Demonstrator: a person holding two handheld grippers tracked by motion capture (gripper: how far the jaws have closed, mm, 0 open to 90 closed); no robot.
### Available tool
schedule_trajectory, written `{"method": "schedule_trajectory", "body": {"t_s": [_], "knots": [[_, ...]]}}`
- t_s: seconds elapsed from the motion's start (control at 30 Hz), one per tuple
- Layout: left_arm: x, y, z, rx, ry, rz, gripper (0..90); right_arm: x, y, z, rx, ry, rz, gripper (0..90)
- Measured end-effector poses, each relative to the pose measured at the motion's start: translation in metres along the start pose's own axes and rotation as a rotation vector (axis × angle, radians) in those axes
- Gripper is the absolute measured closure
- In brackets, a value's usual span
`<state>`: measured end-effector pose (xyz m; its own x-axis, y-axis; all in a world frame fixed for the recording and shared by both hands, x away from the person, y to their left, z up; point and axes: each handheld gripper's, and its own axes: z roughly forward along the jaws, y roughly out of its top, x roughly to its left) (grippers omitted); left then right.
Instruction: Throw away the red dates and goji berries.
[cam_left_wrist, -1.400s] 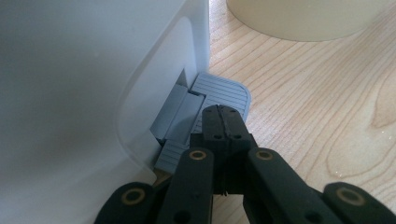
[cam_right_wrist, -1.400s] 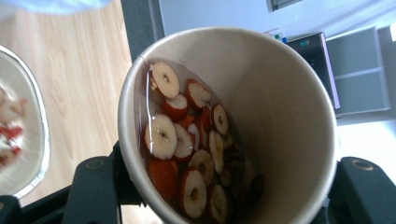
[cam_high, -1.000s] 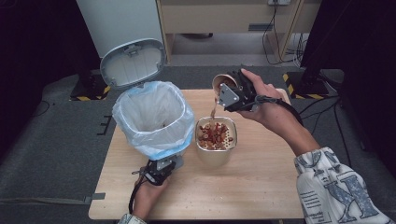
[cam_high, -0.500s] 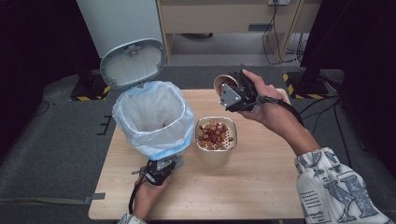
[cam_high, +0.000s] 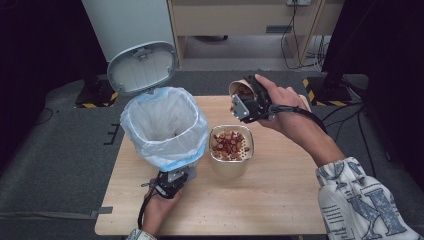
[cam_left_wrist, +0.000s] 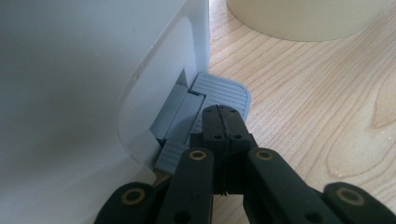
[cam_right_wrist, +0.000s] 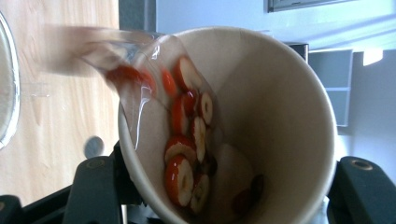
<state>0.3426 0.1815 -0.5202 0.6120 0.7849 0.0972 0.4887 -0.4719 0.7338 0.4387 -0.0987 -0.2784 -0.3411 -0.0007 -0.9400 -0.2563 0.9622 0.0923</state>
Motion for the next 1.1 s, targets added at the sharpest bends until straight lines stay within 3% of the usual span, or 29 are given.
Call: {"method": "schedule_trajectory", "body": {"t_s": [0.2,0.43,0.9,1.03,1.1], "knots": [[-0.0001,0.0000,0.0000,0.000,0.001,-0.002,89.6,0.0016,0.0033,-0.0007,0.052,-0.040,-0.110,36.3],[-0.0007,0.0000,0.0005,-0.008,-0.003,-0.009,89.5,0.0015,0.0057,-0.0022,0.042,-0.051,-0.125,36.3],[0.0005,-0.0002,0.0001,-0.003,-0.004,-0.007,89.5,0.0008,0.0062,-0.0034,0.017,-0.041,-0.096,36.2],[0.0003,-0.0002,0.0000,-0.001,-0.001,-0.003,89.5,-0.0004,0.0036,-0.0053,-0.026,-0.020,-0.035,36.2],[0.0005,-0.0003,0.0000,-0.001,-0.002,-0.001,89.5,-0.0003,-0.0011,-0.0047,-0.034,0.000,0.026,36.2]]}}
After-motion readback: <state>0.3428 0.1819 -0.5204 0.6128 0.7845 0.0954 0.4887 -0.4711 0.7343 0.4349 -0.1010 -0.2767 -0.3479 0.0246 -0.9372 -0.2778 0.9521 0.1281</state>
